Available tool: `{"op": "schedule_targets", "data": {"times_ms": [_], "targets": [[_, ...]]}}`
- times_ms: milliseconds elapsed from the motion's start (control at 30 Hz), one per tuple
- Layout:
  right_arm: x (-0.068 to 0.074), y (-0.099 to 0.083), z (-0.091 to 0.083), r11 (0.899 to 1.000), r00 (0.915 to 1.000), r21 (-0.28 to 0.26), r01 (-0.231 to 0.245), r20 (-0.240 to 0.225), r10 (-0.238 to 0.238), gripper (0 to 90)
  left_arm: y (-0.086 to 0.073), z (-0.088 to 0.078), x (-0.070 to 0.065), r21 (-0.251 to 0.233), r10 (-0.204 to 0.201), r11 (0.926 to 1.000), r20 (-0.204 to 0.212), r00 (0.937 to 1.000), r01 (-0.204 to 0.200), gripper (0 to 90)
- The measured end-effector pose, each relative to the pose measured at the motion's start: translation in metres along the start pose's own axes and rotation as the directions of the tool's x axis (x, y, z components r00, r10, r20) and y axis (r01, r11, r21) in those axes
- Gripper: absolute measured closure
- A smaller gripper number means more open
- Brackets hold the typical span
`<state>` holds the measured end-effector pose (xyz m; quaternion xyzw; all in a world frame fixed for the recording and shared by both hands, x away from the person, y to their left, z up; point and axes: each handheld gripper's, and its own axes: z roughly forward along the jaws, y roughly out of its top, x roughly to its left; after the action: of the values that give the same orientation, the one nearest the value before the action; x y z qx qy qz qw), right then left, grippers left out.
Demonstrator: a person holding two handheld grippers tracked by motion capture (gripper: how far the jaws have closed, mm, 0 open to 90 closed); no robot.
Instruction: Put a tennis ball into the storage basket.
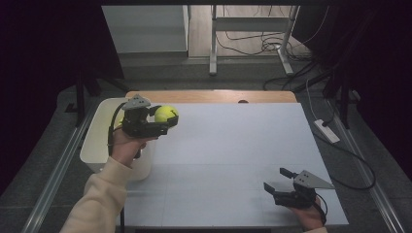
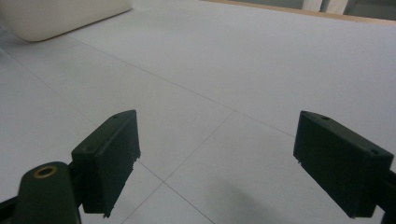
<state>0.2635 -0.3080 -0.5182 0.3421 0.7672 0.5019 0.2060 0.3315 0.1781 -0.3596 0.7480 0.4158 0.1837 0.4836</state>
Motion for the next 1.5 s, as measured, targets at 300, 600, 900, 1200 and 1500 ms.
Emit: {"op": "schedule_targets", "data": {"times_ms": [300,600,900,1200,1500], "targets": [[0.000,0.000,0.000,1.000,1.0000,0.001,0.000,0.000,0.000,14.3,0.001,-0.005,0.007,-0.008,-0.004,1.0000,-0.033,0.9994,0.004,27.1],[0.000,0.000,0.000,1.000,1.0000,0.003,0.000,0.003,0.000,14.3,0.002,-0.008,0.017,-0.017,-0.020,0.9997,-0.068,0.9975,0.019,27.0],[0.000,0.000,0.000,1.000,1.0000,0.000,-0.001,0.002,0.001,14.3,0.001,-0.013,0.028,-0.017,-0.036,0.9993,-0.108,0.9935,0.034,27.0],[0.000,0.000,0.000,1.000,1.0000,0.000,-0.001,0.005,0.001,14.3,0.003,-0.017,0.037,-0.022,-0.045,0.9989,-0.136,0.9897,0.042,27.0],[0.000,0.000,0.000,1.000,1.0000,0.000,-0.001,0.006,0.001,14.3,0.000,-0.019,0.054,-0.009,-0.079,0.9969,-0.181,0.9803,0.079,27.0]]}}
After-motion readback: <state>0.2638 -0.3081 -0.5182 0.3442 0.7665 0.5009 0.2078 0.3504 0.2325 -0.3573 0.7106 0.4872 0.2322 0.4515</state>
